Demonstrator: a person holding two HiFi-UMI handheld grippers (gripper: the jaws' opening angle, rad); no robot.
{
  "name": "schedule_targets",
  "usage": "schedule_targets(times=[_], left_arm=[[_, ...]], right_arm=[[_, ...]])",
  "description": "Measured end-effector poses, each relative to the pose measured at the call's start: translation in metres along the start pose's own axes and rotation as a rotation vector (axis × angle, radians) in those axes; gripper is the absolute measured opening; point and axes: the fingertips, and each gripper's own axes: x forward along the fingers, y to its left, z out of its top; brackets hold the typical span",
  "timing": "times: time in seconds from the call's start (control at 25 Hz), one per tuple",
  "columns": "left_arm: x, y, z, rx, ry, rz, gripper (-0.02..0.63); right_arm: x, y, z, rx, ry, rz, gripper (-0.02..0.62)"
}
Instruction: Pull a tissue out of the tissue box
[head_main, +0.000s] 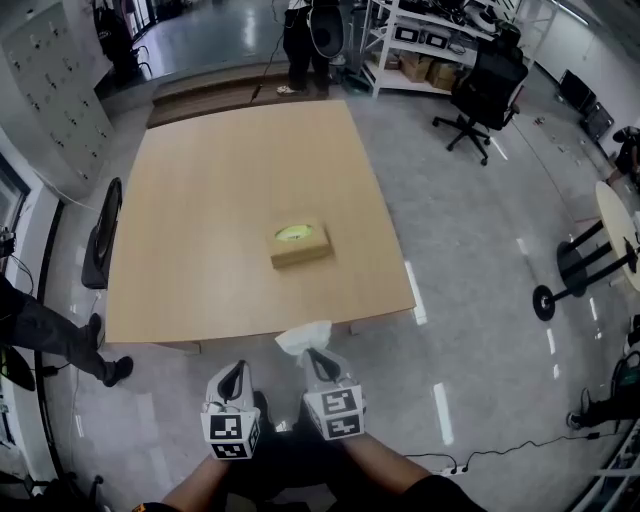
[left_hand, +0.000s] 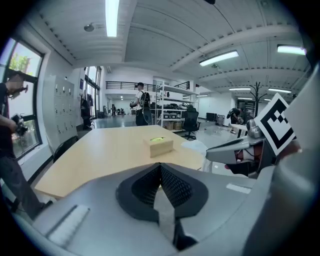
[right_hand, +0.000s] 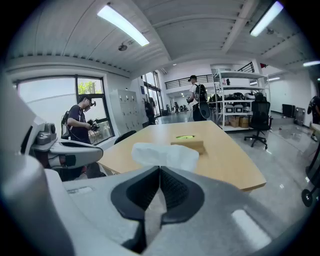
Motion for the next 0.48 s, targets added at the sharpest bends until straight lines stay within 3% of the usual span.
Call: schedule_targets(times=[0.48], left_arm=[[-0.021, 0.005, -0.004, -0.004, -0.038, -0.043, 0.018]], right_arm=[[-0.015, 0.023, -0.008, -0.012, 0.005, -0.042, 0.000]])
